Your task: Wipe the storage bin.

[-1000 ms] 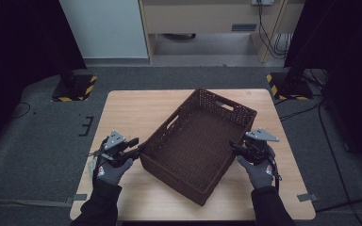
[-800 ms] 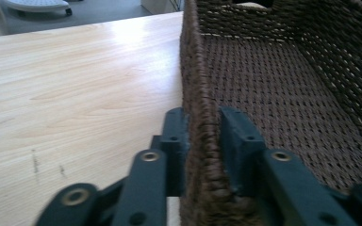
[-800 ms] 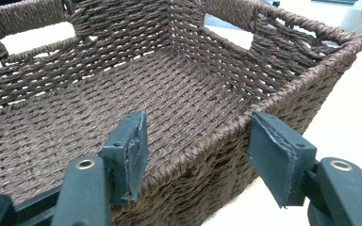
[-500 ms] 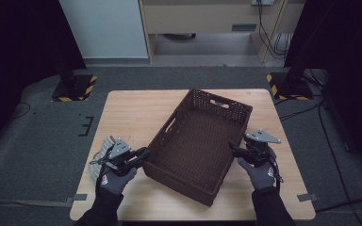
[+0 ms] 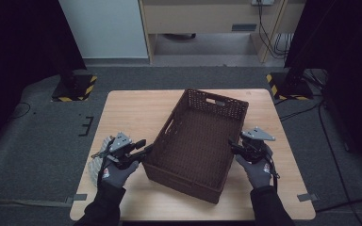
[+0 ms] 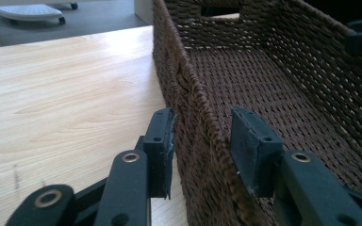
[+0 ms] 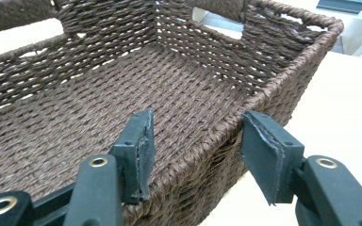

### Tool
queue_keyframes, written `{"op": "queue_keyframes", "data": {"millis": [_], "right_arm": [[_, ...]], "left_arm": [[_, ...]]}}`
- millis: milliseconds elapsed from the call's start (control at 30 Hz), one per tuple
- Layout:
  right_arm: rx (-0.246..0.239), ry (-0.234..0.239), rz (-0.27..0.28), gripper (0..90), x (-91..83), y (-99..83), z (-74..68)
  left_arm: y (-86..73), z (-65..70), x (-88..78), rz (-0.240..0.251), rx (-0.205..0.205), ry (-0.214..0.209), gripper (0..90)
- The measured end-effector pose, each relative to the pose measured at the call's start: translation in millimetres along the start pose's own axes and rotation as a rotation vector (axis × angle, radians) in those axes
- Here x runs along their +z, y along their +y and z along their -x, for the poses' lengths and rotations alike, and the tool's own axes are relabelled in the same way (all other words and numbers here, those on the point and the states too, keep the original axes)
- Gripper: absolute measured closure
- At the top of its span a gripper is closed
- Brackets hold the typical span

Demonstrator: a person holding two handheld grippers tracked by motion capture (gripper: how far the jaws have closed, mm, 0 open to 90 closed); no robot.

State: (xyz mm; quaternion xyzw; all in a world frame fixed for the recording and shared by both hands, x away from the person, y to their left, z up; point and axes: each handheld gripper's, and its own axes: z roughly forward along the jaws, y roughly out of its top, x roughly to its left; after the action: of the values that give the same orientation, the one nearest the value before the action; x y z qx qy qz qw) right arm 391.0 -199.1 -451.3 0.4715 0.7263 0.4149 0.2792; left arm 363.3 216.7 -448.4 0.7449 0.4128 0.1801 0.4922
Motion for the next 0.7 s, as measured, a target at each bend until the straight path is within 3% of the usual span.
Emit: {"op": "queue_keyframes", "data": {"millis": [233, 300, 500, 567, 633, 700], "right_arm": [[0.000, 0.003, 0.001, 42.0, -2.7, 0.3, 0.0], [-0.003, 0.009, -0.001, 40.4, -6.5, 0.3, -1.1], [0.002, 0.023, -0.018, 49.0, -14.1, -3.9, -3.3], [-0.006, 0.030, -0.022, 53.0, -14.0, -2.9, -3.4], [-0.012, 0.027, -0.023, 53.6, -12.9, -2.3, -3.5], [-0.009, 0.030, -0.017, 54.1, -10.3, -1.8, -2.2]], "left_arm": [[-9.1, 12.8, 9.7, -0.076, 0.052, -0.014, 69.2], [-12.9, 17.0, 8.0, -0.076, 0.061, -0.015, 70.5], [-17.9, 30.8, 2.1, -0.083, 0.076, -0.040, 66.7], [-16.5, 30.9, 1.2, -0.080, 0.078, -0.041, 65.1], [-14.4, 28.6, 0.3, -0.066, 0.050, -0.044, 61.4], [-9.2, 26.0, -1.3, -0.040, 0.055, -0.025, 56.7]]}}
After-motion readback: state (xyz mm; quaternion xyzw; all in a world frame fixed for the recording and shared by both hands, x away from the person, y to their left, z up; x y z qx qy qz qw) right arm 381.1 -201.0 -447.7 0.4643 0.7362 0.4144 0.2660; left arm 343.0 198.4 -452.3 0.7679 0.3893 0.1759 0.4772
